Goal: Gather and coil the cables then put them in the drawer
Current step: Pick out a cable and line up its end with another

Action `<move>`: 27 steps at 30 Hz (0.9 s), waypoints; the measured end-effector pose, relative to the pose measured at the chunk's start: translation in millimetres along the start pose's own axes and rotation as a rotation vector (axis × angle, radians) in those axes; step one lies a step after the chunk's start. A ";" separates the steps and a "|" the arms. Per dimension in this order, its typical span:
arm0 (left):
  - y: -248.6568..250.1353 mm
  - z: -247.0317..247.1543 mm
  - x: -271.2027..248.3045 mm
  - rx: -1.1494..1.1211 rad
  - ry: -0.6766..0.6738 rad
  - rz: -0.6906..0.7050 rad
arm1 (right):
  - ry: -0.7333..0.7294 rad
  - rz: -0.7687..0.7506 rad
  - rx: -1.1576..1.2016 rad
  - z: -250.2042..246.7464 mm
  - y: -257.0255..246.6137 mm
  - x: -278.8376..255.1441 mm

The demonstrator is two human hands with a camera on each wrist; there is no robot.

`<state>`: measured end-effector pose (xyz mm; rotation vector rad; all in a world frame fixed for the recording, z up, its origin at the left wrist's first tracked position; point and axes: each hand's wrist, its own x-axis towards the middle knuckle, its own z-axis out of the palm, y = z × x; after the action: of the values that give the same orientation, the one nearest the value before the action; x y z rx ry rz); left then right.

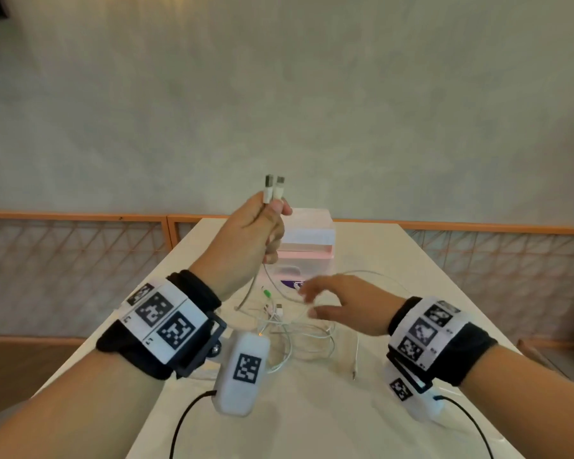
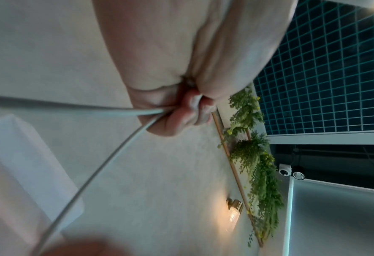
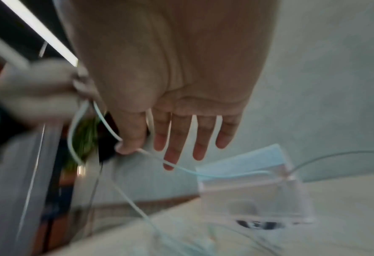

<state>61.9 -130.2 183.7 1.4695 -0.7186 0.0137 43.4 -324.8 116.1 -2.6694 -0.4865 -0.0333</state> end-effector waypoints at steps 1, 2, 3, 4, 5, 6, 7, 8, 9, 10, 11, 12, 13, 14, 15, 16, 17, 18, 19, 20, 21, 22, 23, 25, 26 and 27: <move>3.9 -5.7 -0.5 0.006 0.011 0.016 | -0.021 0.010 -0.164 7.5 12.3 2.3; 8.0 -12.2 -1.6 0.021 0.026 0.032 | -0.034 0.040 -0.281 13.2 26.3 5.1; 11.7 -19.3 -2.5 0.043 0.046 0.047 | -0.042 0.084 -0.350 16.4 40.7 6.9; 15.0 -27.1 -3.8 0.064 0.070 0.058 | -0.040 0.139 -0.378 17.7 55.8 8.5; 17.5 -34.8 -4.7 0.083 0.094 0.068 | -0.024 0.190 -0.386 16.3 70.6 8.6; 19.4 -41.5 -5.9 0.100 0.115 0.071 | 0.001 0.236 -0.389 13.8 84.4 8.1; 19.9 -47.0 -7.1 0.117 0.133 0.070 | 0.026 0.276 -0.399 10.6 96.5 7.3; 19.9 -50.5 -8.4 0.135 0.144 0.067 | 0.046 0.316 -0.412 7.0 104.6 6.7; 18.6 -53.0 -9.2 0.157 0.148 0.067 | 0.064 0.343 -0.411 2.6 107.6 6.8; 16.9 -53.8 -10.0 0.181 0.145 0.068 | 0.098 0.362 -0.380 -1.5 107.1 7.8; 13.7 -54.5 -10.1 0.209 0.141 0.073 | 0.165 0.364 -0.299 -6.8 103.2 9.3; 9.6 -54.7 -10.0 0.236 0.140 0.076 | 0.255 0.358 -0.169 -13.1 97.9 11.4; 5.3 -54.8 -9.9 0.267 0.138 0.075 | 0.357 0.340 -0.011 -20.5 91.5 14.3; 0.8 -55.3 -10.1 0.303 0.130 0.069 | 0.462 0.322 0.123 -29.3 84.2 17.2; -3.5 -55.6 -10.5 0.343 0.116 0.062 | 0.561 0.295 0.218 -39.6 77.5 19.9; -7.0 -56.1 -11.2 0.374 0.100 0.054 | 0.655 0.256 0.272 -50.1 71.0 21.4; -9.6 -56.7 -12.0 0.399 0.086 0.044 | 0.749 0.207 0.284 -60.3 64.6 22.1; -11.4 -57.6 -12.7 0.420 0.078 0.033 | 0.842 0.162 0.249 -70.3 58.5 21.8; -13.2 -59.1 -13.0 0.436 0.076 0.023 | 0.923 0.125 0.182 -79.3 52.9 20.7; -14.1 -60.4 -13.5 0.446 0.078 0.015 | 0.984 0.093 0.107 -86.4 48.3 18.6; -15.0 -62.0 -13.8 0.453 0.083 0.011 | 1.021 0.063 0.048 -91.5 45.6 16.9; -15.7 -63.6 -14.1 0.455 0.089 0.009 | 1.037 0.042 0.008 -94.4 45.1 15.0; -16.5 -65.6 -14.3 0.456 0.099 0.006 | 1.035 0.034 -0.017 -95.5 46.3 13.4; -18.7 -70.1 -14.1 0.461 0.121 -0.004 | 0.980 0.067 -0.040 -93.1 54.1 10.1; -19.5 -72.1 -13.9 0.463 0.129 -0.005 | 0.939 0.104 -0.059 -89.9 59.9 8.1; -20.2 -73.6 -13.7 0.460 0.135 -0.004 | 0.898 0.145 -0.083 -85.3 66.9 6.0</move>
<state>91.4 -61.1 164.4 1.8871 -0.6260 0.2893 76.2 -414.8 167.2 -2.4173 0.0075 -1.1555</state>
